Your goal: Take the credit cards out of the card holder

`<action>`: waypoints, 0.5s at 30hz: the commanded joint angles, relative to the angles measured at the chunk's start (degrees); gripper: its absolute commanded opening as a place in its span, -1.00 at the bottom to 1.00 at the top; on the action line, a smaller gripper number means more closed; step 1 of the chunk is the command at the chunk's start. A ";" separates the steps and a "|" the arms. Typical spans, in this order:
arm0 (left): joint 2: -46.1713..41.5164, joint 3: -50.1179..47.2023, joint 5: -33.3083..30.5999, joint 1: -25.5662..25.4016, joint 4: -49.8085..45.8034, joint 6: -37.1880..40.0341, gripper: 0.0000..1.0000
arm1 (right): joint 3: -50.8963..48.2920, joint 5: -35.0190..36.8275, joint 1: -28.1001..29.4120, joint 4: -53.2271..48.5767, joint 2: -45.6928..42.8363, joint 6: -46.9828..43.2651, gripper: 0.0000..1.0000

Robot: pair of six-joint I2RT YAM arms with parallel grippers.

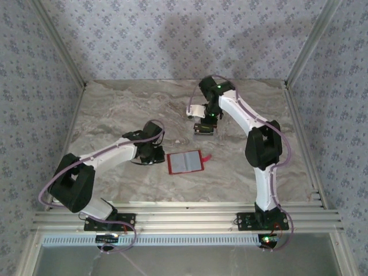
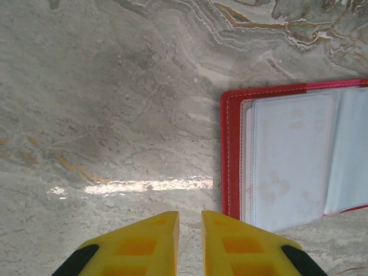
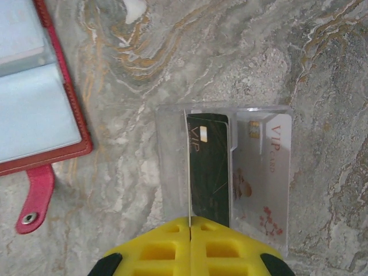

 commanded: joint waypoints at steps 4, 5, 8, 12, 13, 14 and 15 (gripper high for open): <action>-1.59 -0.53 -0.42 1.05 -0.74 -0.63 -0.63 | 5.51 4.49 -1.09 -4.32 3.98 -12.62 -1.00; -1.51 -0.53 -0.41 1.17 -0.65 -0.72 -0.63 | 5.93 4.61 -1.23 -4.37 4.45 -12.82 -1.00; -1.15 -0.39 -0.27 1.54 -0.65 -0.62 -0.63 | 7.01 4.56 -1.67 -5.12 5.91 -13.23 -1.00; -0.66 -0.15 -0.15 1.89 -0.56 -0.65 -0.63 | 7.30 3.90 -2.11 -5.37 6.99 -13.32 -1.00; -0.49 -0.01 -0.06 2.02 -0.50 -0.61 -0.63 | 7.22 3.65 -2.12 -5.39 7.25 -13.27 -1.00; -0.30 0.11 0.04 2.06 -0.54 -0.55 -0.63 | 7.22 3.39 -2.16 -5.45 7.47 -13.33 -1.00; -0.15 0.21 0.18 2.11 -0.50 -0.60 -0.63 | 7.22 3.12 -2.17 -5.42 7.69 -13.26 -1.00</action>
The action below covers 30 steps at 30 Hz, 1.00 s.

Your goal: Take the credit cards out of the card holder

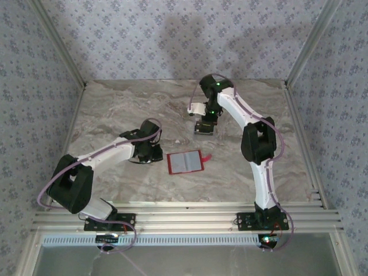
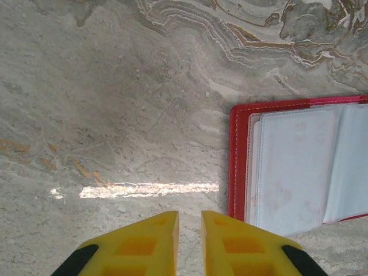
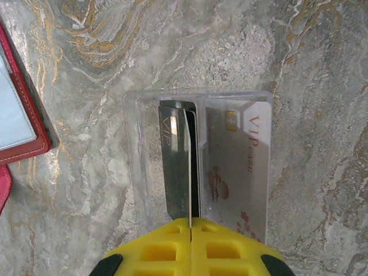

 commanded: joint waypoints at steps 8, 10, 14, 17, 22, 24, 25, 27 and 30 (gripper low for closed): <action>0.28 0.23 0.13 0.60 -0.75 -0.28 -0.63 | 0.42 -0.22 -0.12 -4.79 2.75 -12.92 -1.00; 0.31 0.25 0.21 0.63 -0.77 -0.41 -0.63 | 0.12 -1.43 -0.15 -5.36 2.83 -12.86 -1.00; 0.19 0.27 0.24 0.67 -0.87 -0.40 -0.62 | -0.22 -2.56 -0.07 -6.08 3.27 -12.85 -1.00; 0.12 0.26 0.13 0.62 -1.00 -0.43 -0.63 | -0.24 -3.76 -0.06 -7.01 3.54 -12.90 -1.00; -0.01 0.45 0.19 0.60 -1.07 -0.52 -0.63 | -0.33 -4.86 0.06 -7.92 3.96 -12.86 -0.94; -0.17 0.40 0.18 0.63 -1.17 -0.57 -0.62 | -0.50 -4.64 0.08 -7.41 4.06 -12.84 -0.87; -0.26 0.40 0.09 0.67 -1.26 -0.56 -0.62 | -0.66 -4.34 0.15 -6.85 4.04 -12.90 -0.82; -0.48 0.36 -0.04 0.64 -1.44 -0.59 -0.62 | -0.77 -3.36 0.12 -5.56 3.85 -12.91 -0.70; -0.83 0.42 -0.31 0.66 -1.67 -0.63 -0.62 | -1.74 -1.70 0.15 -2.40 2.44 -12.63 -0.59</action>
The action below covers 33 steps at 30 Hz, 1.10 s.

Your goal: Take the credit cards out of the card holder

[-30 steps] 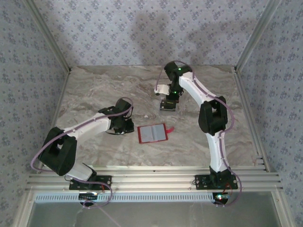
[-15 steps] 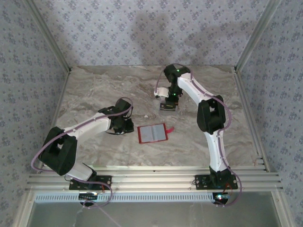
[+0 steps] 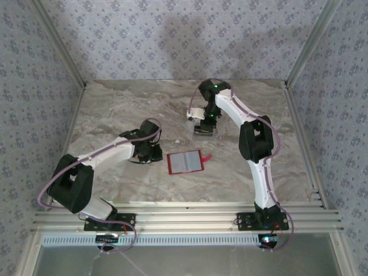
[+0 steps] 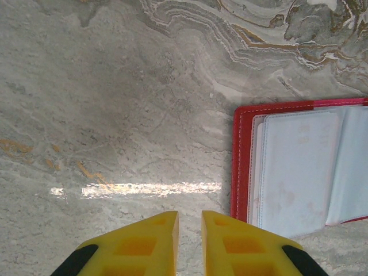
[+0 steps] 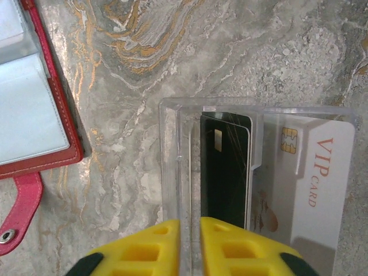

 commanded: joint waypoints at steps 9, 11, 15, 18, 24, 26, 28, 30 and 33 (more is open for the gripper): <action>-1.31 0.95 -0.42 0.47 -1.97 -0.41 -0.62 | -6.08 6.57 0.52 8.85 -7.40 -11.30 -0.51; -1.25 1.23 -0.42 0.43 -2.08 -0.26 -0.62 | -7.15 7.19 0.62 10.07 -8.85 -11.19 -0.50; -1.08 1.78 -0.51 0.50 -2.38 0.05 -0.62 | -10.18 7.99 0.87 12.53 -12.20 -10.28 -0.50; -0.97 2.03 -0.59 0.50 -2.43 0.22 -0.62 | -13.25 8.03 1.25 15.24 -15.16 -7.58 -0.49; -0.10 2.34 -0.11 0.59 -1.46 0.39 -0.62 | -17.53 7.47 2.09 20.09 -19.20 8.17 -0.47; 0.27 2.29 0.34 0.63 -0.81 0.42 -0.62 | -18.66 7.47 2.56 21.21 -20.18 14.92 -0.47; 0.74 2.36 0.71 0.75 -0.20 0.46 -0.61 | -20.02 7.22 3.07 22.31 -21.39 23.15 -0.47; 1.14 2.48 0.81 0.78 0.09 0.62 -0.62 | -21.94 6.41 3.68 23.42 -22.92 32.15 -0.48; 1.54 2.83 0.90 1.30 0.44 1.05 -0.62 | -25.53 4.38 4.78 24.87 -25.57 44.47 -0.49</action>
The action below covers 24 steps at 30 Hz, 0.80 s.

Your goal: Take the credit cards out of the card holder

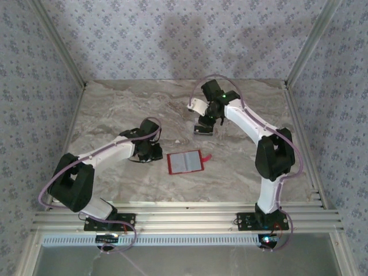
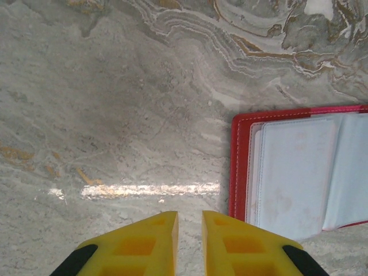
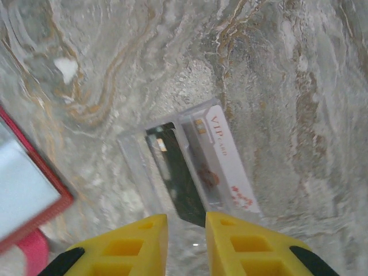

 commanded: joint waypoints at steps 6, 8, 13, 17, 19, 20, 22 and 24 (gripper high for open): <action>1.52 2.58 1.66 1.99 1.08 1.62 -0.62 | -11.04 -6.52 2.02 4.54 -9.17 37.86 -0.60; 1.62 2.56 2.08 2.53 1.59 1.97 -0.62 | -13.03 -7.05 2.00 4.54 -10.58 43.44 -0.64; 1.83 2.23 3.99 4.52 3.04 2.30 -0.62 | -17.93 -9.39 3.51 5.12 -13.88 52.30 -0.65; 1.74 1.44 5.55 6.64 3.98 2.62 -0.62 | -20.10 -12.88 5.00 5.69 -14.51 58.40 -0.66; 1.31 1.03 5.85 7.75 4.20 2.86 -0.62 | -20.57 -13.32 6.61 6.08 -14.20 59.97 -0.64; 1.07 0.74 6.03 8.32 4.26 3.08 -0.61 | -20.58 -13.28 7.69 6.21 -13.70 60.64 -0.62; 0.41 0.24 6.34 9.63 4.17 3.36 -0.59 | -20.01 -13.35 9.54 6.47 -12.18 61.65 -0.58; -0.65 -0.62 6.74 10.93 4.16 3.56 -0.57 | -19.09 -14.02 11.47 6.97 -10.25 62.33 -0.57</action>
